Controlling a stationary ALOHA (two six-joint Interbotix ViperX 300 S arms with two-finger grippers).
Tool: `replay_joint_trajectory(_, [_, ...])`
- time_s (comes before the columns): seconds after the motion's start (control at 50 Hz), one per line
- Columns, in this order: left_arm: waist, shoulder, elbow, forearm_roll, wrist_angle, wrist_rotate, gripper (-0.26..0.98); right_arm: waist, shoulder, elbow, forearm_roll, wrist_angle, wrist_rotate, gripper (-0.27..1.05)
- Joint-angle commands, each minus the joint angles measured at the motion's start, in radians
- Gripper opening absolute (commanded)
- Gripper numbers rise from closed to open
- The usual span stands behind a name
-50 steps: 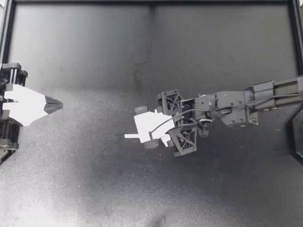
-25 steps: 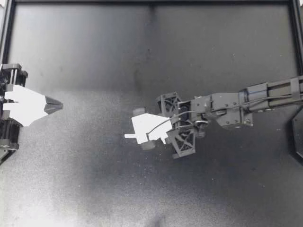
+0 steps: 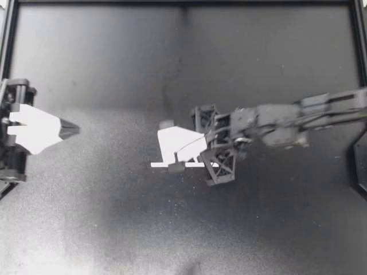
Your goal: Pick up the candy and unwrap it.
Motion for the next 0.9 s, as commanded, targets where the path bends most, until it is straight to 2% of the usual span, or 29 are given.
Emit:
replay_joint_trajectory(0.0, [0.002, 0.058, -0.032, -0.002, -0.009, 0.003, -0.07, -0.005, -0.100, 0.000, 0.021, 0.008, 0.002, -0.17])
replay_joint_trajectory(0.18, [0.002, 0.153, -0.067, -0.002, -0.011, 0.037, 0.08, 0.009, -0.201, 0.020, 0.075, 0.029, 0.002, -0.17])
replay_joint_trajectory(0.36, [0.002, 0.242, -0.095, 0.000, -0.092, 0.074, 0.37, 0.035, -0.249, 0.018, 0.092, 0.029, 0.002, -0.17])
replay_joint_trajectory(0.46, [0.002, 0.301, -0.103, 0.003, -0.149, 0.084, 0.48, 0.051, -0.267, 0.009, 0.095, 0.029, 0.002, -0.17])
replay_joint_trajectory(0.68, [-0.005, 0.439, -0.146, 0.020, -0.270, 0.084, 0.50, 0.066, -0.308, -0.009, 0.101, 0.020, 0.002, -0.17])
replay_joint_trajectory(0.88, [-0.017, 0.529, -0.210, 0.035, -0.288, 0.084, 0.49, 0.066, -0.327, -0.009, 0.110, -0.002, 0.002, -0.17])
